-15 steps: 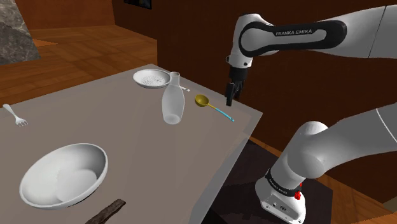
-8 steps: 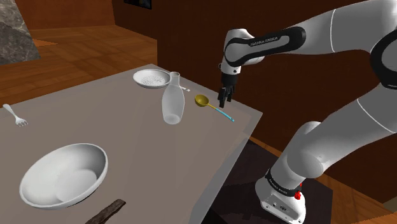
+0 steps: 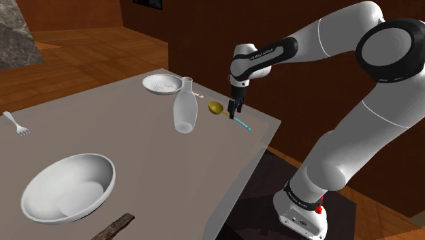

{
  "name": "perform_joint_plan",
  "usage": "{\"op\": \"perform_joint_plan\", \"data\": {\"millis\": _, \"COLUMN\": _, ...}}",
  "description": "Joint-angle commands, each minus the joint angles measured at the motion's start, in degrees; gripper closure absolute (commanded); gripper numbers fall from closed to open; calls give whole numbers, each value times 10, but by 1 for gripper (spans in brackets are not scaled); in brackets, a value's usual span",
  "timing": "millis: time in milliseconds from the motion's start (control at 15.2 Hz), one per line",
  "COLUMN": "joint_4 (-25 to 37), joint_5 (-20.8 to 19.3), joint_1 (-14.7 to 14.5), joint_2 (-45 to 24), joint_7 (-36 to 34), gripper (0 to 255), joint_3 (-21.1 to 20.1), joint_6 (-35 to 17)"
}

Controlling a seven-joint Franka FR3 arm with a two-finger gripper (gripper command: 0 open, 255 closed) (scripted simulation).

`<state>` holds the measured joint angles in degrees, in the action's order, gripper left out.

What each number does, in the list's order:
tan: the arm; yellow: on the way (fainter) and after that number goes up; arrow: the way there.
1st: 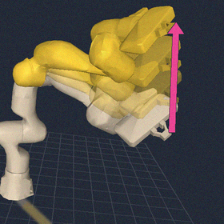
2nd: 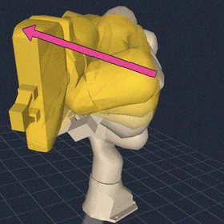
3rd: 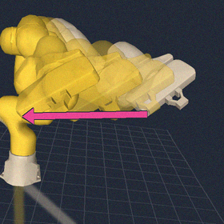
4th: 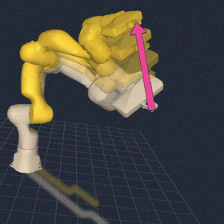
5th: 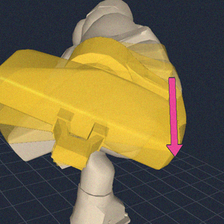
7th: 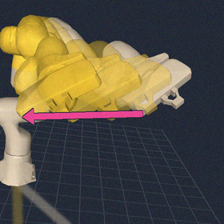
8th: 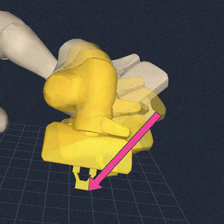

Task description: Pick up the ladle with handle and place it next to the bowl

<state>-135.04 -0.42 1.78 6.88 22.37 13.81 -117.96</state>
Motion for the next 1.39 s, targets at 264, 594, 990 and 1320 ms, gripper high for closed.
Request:
{"op": "perform_joint_plan", "data": {"millis": 264, "joint_4": -27, "joint_5": 4, "joint_1": 0, "joint_2": -19, "joint_7": 6, "gripper": 0, "joint_3": 2, "joint_6": -45}}
{"op": "perform_joint_plan", "data": {"millis": 594, "joint_4": -26, "joint_5": 4, "joint_1": 0, "joint_2": -19, "joint_7": 6, "gripper": 0, "joint_3": 2, "joint_6": -45}}
{"op": "perform_joint_plan", "data": {"millis": 990, "joint_4": -26, "joint_5": 4, "joint_1": 0, "joint_2": -19, "joint_7": 6, "gripper": 255, "joint_3": 2, "joint_6": -45}}
{"op": "perform_joint_plan", "data": {"millis": 1320, "joint_4": -26, "joint_5": 4, "joint_1": 0, "joint_2": -19, "joint_7": 6, "gripper": 255, "joint_3": 2, "joint_6": -45}}
